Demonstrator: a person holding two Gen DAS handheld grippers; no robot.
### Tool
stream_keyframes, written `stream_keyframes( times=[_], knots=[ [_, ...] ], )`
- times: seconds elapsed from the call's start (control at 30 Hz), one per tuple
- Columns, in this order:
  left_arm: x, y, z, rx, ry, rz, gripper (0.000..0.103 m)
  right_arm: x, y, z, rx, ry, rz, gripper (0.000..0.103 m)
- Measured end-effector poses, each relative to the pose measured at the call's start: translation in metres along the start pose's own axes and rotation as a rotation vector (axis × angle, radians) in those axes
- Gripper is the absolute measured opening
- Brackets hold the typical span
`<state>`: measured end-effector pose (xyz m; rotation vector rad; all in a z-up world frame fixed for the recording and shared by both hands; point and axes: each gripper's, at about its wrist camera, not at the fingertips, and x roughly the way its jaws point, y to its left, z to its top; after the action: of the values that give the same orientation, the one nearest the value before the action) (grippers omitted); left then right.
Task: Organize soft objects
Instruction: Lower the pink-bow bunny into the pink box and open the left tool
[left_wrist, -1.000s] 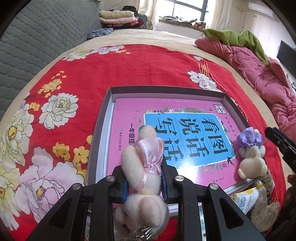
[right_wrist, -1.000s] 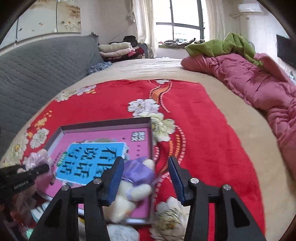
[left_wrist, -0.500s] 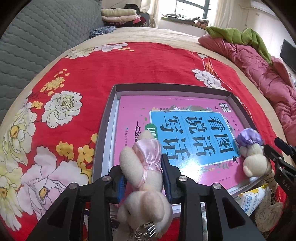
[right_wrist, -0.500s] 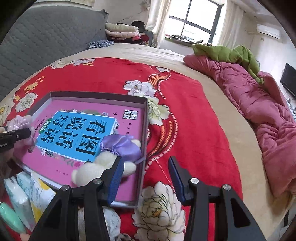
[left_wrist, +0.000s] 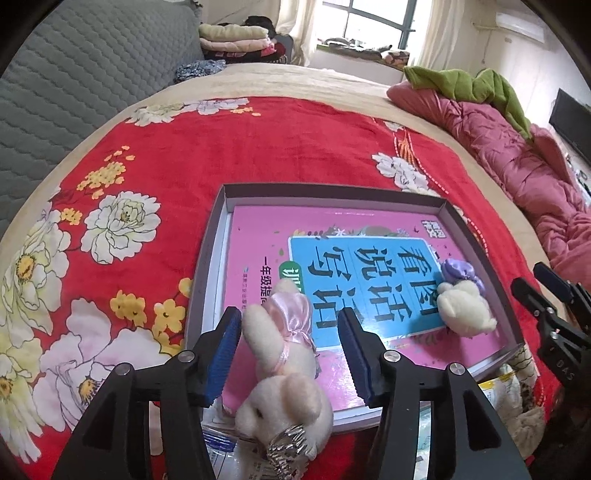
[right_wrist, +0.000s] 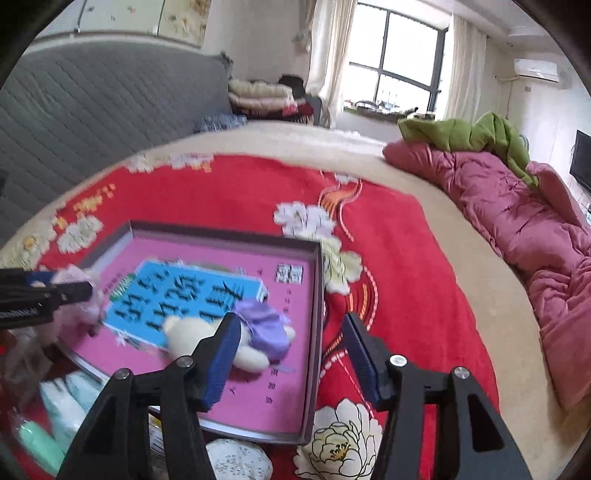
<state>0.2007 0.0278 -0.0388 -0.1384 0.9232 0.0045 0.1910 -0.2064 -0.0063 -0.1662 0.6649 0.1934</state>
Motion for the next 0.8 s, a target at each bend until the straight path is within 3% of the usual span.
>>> stream_keyframes(
  times=[0.47,0.8],
  knots=[
    [-0.024,0.021,0.005,-0.037,-0.062,-0.007,0.067,-0.021,-0.013,0.007,0.064,-0.068,0.028,0.060],
    [-0.046,0.048,0.004,-0.083,-0.109,0.060,0.068,-0.033,-0.014,0.009,0.073,-0.110,0.043,0.068]
  ],
)
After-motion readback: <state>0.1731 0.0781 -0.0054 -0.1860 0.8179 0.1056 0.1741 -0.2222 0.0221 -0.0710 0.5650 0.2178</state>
